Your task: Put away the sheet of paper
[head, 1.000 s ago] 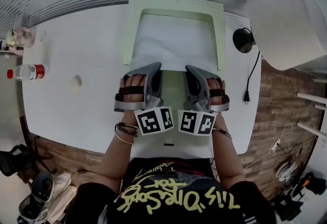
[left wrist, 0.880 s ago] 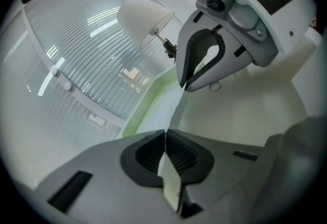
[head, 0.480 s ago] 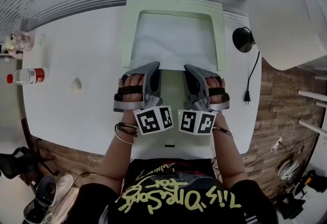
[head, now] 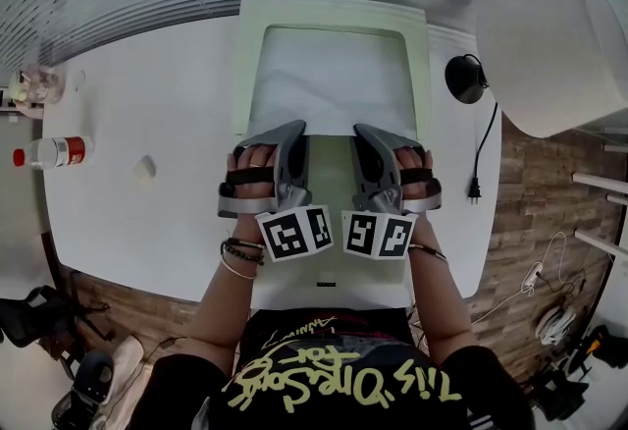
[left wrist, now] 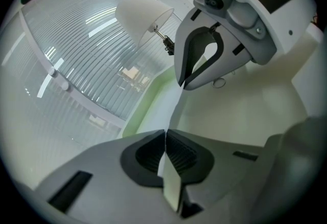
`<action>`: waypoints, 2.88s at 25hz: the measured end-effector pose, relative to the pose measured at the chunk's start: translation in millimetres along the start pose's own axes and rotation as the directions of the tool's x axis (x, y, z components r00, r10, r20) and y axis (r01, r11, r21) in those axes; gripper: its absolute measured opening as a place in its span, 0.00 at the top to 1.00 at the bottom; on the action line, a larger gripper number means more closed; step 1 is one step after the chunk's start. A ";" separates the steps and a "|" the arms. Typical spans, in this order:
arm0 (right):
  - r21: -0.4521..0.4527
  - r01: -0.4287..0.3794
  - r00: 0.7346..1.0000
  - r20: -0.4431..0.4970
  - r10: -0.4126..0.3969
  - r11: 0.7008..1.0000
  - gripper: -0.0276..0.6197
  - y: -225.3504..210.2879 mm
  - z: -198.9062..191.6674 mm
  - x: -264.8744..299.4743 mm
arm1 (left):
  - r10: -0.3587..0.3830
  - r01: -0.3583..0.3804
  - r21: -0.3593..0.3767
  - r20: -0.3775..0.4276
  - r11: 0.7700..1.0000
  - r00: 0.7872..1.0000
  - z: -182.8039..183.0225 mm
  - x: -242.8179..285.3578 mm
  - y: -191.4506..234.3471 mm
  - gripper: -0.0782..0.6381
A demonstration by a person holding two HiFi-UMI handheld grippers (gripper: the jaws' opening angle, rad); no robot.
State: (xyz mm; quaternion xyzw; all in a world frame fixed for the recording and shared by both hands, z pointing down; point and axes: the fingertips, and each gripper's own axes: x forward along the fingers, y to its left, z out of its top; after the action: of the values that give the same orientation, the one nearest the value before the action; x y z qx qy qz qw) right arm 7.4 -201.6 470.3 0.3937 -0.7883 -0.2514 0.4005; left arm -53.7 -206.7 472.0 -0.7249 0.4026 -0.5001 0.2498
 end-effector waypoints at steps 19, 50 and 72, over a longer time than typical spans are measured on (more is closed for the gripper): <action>0.002 0.004 1.000 -0.002 -0.004 1.000 0.95 -6.6 -1.8 9.2 | 0.026 -0.026 0.017 0.002 0.999 1.000 1.9 7.8 7.7 0.88; -0.008 0.005 1.000 -0.025 -0.005 1.000 0.95 -17.5 -4.2 19.8 | 0.049 -0.046 0.096 -0.029 0.994 0.998 8.2 16.8 22.5 0.88; -0.041 -0.013 0.998 -0.069 0.011 0.999 0.95 -22.6 -7.2 31.1 | 0.037 -0.026 0.134 -0.083 0.991 0.996 4.1 30.0 29.0 0.88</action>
State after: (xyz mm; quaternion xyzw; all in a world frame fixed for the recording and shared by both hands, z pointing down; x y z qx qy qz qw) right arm 11.4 -240.5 471.7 0.3892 -0.7710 -0.2514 0.4370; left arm -54.3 -247.8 464.0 -0.6782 0.3899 -0.5522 0.2881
